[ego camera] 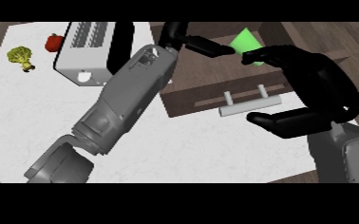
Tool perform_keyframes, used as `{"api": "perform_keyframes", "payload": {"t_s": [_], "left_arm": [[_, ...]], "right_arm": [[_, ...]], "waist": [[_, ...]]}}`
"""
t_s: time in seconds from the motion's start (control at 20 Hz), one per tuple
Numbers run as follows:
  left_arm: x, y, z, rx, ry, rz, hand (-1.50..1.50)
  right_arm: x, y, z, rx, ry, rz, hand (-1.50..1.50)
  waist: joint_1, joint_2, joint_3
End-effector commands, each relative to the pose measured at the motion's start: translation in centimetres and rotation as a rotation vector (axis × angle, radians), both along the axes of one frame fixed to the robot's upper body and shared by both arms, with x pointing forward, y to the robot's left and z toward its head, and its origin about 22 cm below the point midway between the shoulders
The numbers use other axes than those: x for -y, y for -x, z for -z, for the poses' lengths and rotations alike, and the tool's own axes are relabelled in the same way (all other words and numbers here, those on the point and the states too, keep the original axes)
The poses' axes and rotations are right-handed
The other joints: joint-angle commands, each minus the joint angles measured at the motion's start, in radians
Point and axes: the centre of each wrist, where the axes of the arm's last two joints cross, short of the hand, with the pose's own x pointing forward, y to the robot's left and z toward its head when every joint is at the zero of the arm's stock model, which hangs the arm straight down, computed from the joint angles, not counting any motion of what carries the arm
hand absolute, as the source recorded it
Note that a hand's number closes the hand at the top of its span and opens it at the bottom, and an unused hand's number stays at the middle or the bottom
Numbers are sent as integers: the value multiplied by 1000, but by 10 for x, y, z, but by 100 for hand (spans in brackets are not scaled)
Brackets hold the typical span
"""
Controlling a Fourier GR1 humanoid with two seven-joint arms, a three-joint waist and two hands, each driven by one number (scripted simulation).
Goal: Pick up the cup, place it into the drawer and close the drawer
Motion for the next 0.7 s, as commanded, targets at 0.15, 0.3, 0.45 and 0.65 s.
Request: {"api": "perform_keyframes", "payload": {"t_s": [0.15,0.3,0.45,0.65], "left_arm": [[4,0,-17,72,211,-32,-150],[5,0,-15,113,208,-52,-150],[3,-2,-13,88,221,-89,-150],[-4,-2,-3,79,252,-106,-150]], "right_arm": [[-17,6,8,-93,220,-280,150],[-6,6,7,-105,451,-272,150],[-3,14,10,-138,570,-194,-150],[-3,28,20,-45,748,-67,-150]], "waist": [[32,-16,-2],[55,-17,-1],[94,-32,-1],[134,-36,0]]}}
